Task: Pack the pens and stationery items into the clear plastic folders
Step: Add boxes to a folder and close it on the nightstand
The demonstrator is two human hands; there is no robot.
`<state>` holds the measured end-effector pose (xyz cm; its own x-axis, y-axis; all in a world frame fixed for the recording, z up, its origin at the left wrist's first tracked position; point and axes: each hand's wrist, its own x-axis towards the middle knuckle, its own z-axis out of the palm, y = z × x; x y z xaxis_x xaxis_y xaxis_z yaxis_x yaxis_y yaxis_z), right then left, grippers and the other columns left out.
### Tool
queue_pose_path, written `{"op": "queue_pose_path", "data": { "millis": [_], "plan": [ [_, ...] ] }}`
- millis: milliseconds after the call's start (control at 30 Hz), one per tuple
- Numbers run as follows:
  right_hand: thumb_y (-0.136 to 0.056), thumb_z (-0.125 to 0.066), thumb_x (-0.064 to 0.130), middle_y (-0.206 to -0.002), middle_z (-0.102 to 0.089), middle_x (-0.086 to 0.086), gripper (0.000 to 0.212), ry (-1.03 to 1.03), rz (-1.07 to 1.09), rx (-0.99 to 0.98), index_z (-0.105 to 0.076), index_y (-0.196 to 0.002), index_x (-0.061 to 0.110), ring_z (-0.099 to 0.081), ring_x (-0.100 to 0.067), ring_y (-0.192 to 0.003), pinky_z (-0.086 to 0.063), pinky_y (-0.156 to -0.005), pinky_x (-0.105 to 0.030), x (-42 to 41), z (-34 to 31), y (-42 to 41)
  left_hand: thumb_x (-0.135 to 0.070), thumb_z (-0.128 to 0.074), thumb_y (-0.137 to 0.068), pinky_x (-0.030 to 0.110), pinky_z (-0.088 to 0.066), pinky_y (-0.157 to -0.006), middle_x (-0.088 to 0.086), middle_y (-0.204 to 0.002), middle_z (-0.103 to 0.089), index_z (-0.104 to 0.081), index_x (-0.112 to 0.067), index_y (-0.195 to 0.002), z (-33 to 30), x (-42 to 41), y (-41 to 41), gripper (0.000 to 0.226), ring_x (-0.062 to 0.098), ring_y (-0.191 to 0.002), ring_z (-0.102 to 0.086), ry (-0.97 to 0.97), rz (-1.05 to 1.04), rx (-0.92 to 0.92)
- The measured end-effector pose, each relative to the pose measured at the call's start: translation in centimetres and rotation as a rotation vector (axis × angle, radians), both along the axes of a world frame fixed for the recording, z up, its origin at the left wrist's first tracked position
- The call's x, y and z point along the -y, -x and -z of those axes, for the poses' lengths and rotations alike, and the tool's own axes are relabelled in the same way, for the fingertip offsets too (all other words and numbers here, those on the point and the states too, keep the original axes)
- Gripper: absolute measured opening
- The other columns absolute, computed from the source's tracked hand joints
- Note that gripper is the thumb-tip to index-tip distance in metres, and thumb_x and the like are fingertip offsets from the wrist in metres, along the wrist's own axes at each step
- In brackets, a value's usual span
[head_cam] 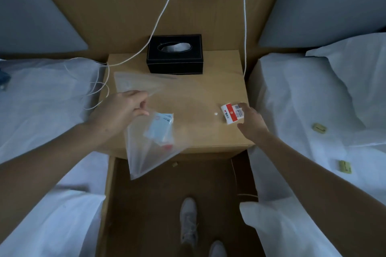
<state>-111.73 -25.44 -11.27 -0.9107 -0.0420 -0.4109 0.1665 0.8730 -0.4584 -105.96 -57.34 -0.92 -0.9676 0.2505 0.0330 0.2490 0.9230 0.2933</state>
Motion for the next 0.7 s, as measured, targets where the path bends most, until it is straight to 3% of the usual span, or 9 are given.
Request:
{"op": "queue_pose_path", "data": {
  "millis": [100, 200, 267, 433, 567, 700],
  "plan": [
    [-0.085, -0.055, -0.009, -0.144, -0.039, -0.010, 0.073, -0.103, -0.080, 0.019, -0.026, -0.146, 0.018, -0.044, -0.028, -0.128, -0.045, -0.100, -0.041, 0.8, 1.4, 2.4, -0.016, -0.072, -0.081, 0.025, -0.028, -0.050, -0.002, -0.080, -0.057, -0.056, -0.005, -0.082, 0.5, 1.0, 2.1, 0.020, 0.015, -0.058, -0.039, -0.003, 0.008, 0.014],
    [-0.083, -0.061, -0.005, -0.148, -0.031, -0.008, 0.078, -0.255, -0.179, 0.029, -0.022, -0.147, 0.017, -0.032, -0.026, -0.136, -0.032, -0.110, -0.040, 0.7, 2.7, 4.3, -0.015, -0.074, -0.079, 0.015, -0.028, -0.052, 0.001, -0.078, -0.060, -0.056, -0.004, -0.080, 1.0, 1.6, 4.2, 0.021, 0.001, -0.054, -0.035, -0.013, 0.025, 0.017],
    [-0.083, -0.062, -0.002, -0.148, -0.029, -0.007, 0.078, -0.311, -0.230, 0.057, -0.022, -0.147, 0.018, -0.029, -0.025, -0.138, -0.028, -0.111, -0.039, 0.3, 3.7, 5.1, -0.014, -0.074, -0.079, 0.017, -0.029, -0.050, 0.005, -0.082, -0.064, -0.056, -0.005, -0.079, 1.3, 1.8, 5.2, 0.021, -0.001, -0.053, -0.037, -0.011, 0.046, 0.028],
    [-0.084, -0.069, 0.013, -0.150, -0.027, -0.004, 0.076, -0.343, -0.299, 0.068, -0.026, -0.147, 0.021, -0.030, -0.024, -0.138, -0.026, -0.113, -0.039, -0.2, 5.4, 6.0, -0.017, -0.072, -0.081, 0.034, -0.044, -0.062, 0.009, -0.099, -0.068, -0.057, -0.005, -0.085, 2.7, 2.2, 7.2, 0.020, 0.027, -0.071, -0.059, -0.018, 0.076, 0.047],
    [-0.085, -0.067, 0.014, -0.146, -0.035, -0.003, 0.069, -0.354, -0.277, 0.034, -0.032, -0.144, 0.022, -0.037, -0.023, -0.132, -0.031, -0.109, -0.037, -0.4, 5.3, 6.0, -0.019, -0.073, -0.079, 0.032, -0.041, -0.060, -0.003, -0.084, -0.059, -0.058, -0.003, -0.089, 3.2, 2.6, 8.3, 0.024, 0.022, -0.066, -0.052, -0.026, 0.102, 0.054],
    [-0.087, -0.065, 0.011, -0.142, -0.038, -0.004, 0.064, -0.246, -0.131, 0.011, -0.036, -0.143, 0.022, -0.042, -0.025, -0.128, -0.039, -0.102, -0.040, -1.0, 4.0, 5.6, -0.021, -0.072, -0.080, 0.034, -0.042, -0.061, 0.000, -0.086, -0.061, -0.054, -0.005, -0.086, 3.5, 2.6, 8.9, 0.024, 0.026, -0.069, -0.054, -0.035, 0.078, 0.085]
  ]
}}
